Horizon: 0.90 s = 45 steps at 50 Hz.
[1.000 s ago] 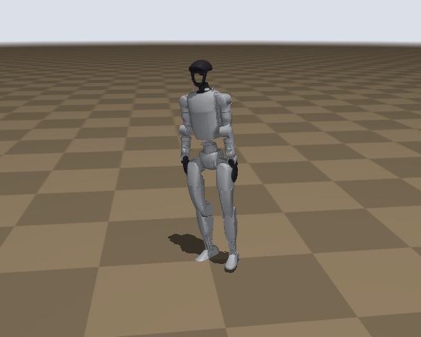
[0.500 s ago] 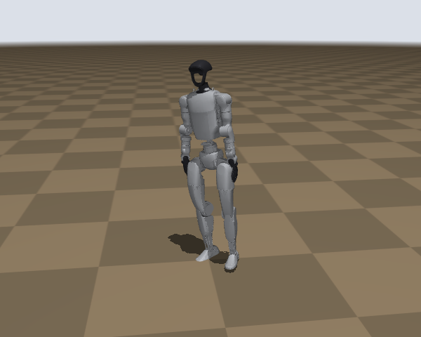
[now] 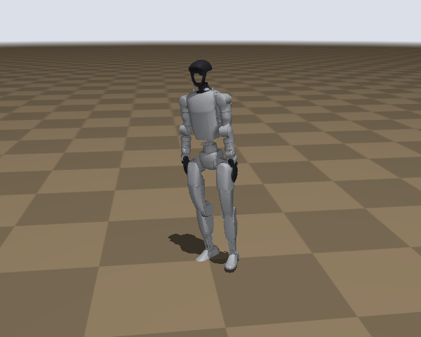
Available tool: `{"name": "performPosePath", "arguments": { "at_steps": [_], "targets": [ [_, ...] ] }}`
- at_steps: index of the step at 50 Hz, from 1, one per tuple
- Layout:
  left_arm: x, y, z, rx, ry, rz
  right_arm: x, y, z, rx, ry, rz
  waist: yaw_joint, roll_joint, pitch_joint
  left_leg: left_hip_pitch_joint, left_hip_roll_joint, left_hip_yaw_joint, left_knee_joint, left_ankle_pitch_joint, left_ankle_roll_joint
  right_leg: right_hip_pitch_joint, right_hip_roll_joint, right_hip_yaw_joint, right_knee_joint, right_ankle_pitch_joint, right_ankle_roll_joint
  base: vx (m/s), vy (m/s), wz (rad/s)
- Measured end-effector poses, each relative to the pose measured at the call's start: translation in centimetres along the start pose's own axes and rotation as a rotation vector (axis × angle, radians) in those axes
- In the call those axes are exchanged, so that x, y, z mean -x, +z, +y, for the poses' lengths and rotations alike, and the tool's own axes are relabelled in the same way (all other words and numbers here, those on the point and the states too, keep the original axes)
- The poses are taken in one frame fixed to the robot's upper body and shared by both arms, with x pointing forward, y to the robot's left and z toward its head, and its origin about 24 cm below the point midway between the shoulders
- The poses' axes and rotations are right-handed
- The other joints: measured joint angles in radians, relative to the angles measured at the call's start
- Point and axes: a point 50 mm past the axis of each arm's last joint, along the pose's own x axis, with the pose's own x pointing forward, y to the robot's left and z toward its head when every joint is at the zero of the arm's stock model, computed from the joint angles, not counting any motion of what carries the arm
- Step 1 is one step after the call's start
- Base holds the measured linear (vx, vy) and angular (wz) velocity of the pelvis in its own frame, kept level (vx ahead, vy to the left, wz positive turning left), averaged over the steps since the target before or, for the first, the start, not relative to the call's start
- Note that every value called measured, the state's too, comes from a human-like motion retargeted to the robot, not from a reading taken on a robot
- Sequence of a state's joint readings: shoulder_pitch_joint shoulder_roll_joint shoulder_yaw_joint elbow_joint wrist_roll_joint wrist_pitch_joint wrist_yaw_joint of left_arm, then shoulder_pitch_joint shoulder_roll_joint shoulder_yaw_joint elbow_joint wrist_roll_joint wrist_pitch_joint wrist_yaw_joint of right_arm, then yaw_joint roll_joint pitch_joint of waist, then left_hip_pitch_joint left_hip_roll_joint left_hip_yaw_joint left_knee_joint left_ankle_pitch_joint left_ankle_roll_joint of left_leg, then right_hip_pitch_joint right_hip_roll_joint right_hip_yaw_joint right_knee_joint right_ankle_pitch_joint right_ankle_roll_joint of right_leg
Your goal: Upper body actions
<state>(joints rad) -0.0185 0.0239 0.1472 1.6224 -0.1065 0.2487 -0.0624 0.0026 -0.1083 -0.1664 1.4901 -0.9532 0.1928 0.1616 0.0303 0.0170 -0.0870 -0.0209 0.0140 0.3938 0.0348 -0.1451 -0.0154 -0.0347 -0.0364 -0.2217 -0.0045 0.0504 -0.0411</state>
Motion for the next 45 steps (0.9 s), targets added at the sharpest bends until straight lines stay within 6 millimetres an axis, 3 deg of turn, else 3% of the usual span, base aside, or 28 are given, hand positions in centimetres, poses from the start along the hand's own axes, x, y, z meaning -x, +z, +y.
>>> {"name": "performPosePath", "arguments": {
  "at_steps": [45],
  "targets": [
    [-0.06,-0.23,-0.21,0.002,-0.008,0.007,-0.02,-0.07,0.09,0.004,0.002,0.004,0.002,0.003,-0.006,0.0,-0.002,0.003,0.0,-0.002,0.0,0.0,0.001,0.003,0.0,-0.002,-0.002,0.0,0.0,0.0]
  ]
}}
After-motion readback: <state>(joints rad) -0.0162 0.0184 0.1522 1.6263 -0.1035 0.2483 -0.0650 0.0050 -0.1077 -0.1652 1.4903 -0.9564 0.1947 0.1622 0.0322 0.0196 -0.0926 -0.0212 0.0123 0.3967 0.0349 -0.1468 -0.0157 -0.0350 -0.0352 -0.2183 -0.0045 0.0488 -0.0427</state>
